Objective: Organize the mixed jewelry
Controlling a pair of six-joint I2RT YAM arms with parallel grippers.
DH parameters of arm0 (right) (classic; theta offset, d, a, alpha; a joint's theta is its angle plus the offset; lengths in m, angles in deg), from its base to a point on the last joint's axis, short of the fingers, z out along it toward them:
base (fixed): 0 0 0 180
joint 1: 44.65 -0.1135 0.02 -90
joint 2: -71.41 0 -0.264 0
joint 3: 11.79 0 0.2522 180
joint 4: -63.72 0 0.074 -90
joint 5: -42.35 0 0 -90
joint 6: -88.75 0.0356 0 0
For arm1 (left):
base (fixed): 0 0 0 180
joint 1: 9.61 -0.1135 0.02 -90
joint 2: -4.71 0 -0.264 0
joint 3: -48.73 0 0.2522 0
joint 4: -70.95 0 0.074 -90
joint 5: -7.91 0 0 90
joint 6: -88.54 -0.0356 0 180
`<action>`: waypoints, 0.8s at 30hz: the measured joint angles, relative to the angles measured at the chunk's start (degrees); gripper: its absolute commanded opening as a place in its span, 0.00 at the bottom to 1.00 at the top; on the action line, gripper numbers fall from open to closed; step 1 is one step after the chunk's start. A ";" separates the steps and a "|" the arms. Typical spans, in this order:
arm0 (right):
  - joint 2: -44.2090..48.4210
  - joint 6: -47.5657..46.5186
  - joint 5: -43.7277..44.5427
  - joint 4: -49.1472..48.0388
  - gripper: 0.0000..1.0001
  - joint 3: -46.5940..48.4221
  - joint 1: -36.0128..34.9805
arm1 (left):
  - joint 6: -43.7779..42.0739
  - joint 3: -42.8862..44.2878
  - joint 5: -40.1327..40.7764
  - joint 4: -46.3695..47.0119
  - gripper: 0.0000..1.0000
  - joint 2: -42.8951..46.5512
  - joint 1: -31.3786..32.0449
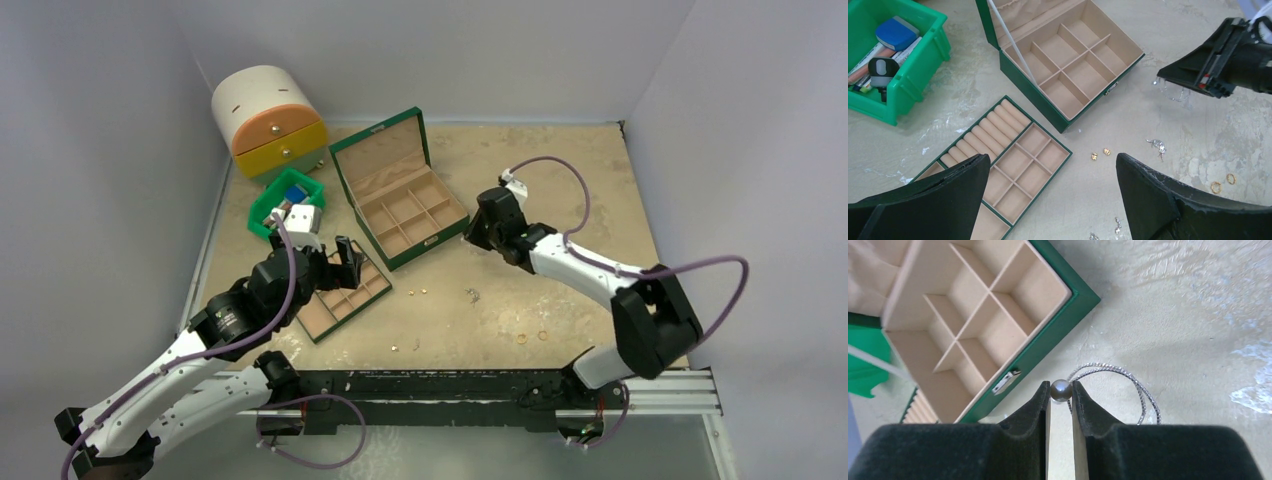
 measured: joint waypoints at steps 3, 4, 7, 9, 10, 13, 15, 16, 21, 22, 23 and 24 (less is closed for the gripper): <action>4.42 -1.53 0.17 1.70 0.00 0.02 0.00 | 0.00 0.00 0.02 0.02 0.97 0.00 0.00; 5.51 -2.32 0.13 2.16 0.00 0.07 0.00 | 0.00 0.00 0.00 0.02 0.97 0.00 0.00; 7.32 -4.76 -0.17 3.08 0.00 1.01 0.00 | 0.00 0.00 0.00 0.02 0.98 0.00 0.00; 7.50 -6.88 -0.92 4.07 0.00 3.08 0.00 | 0.00 0.00 0.00 0.02 0.98 0.00 0.00; 7.37 -8.11 -1.49 4.57 0.00 4.55 0.00 | 0.00 0.00 -0.02 0.02 0.98 0.02 0.00; 6.12 -11.56 -2.78 5.60 0.00 9.94 -0.02 | 0.00 0.00 -0.02 0.00 0.97 0.04 0.00; 4.11 -14.03 -3.65 5.99 0.00 14.80 -0.02 | 0.00 0.00 -0.02 0.00 0.98 0.11 0.00; 2.84 -15.21 -4.46 6.10 0.00 17.20 -0.02 | 0.00 0.00 -0.02 0.00 0.97 0.15 0.00; -4.42 -19.98 -9.03 7.04 0.00 26.25 -0.02 | 0.00 0.00 0.00 0.00 0.97 0.42 0.00; -6.27 -20.70 -9.97 7.32 0.00 27.80 -0.02 | 0.00 0.00 0.00 0.00 0.97 0.42 0.00; -8.09 -21.29 -10.97 7.69 0.00 29.14 -0.02 | 0.00 0.00 0.00 0.00 0.97 0.42 0.00; -10.34 -21.88 -12.24 8.20 0.00 30.60 -0.02 | 0.00 0.00 0.00 0.00 0.98 0.44 0.00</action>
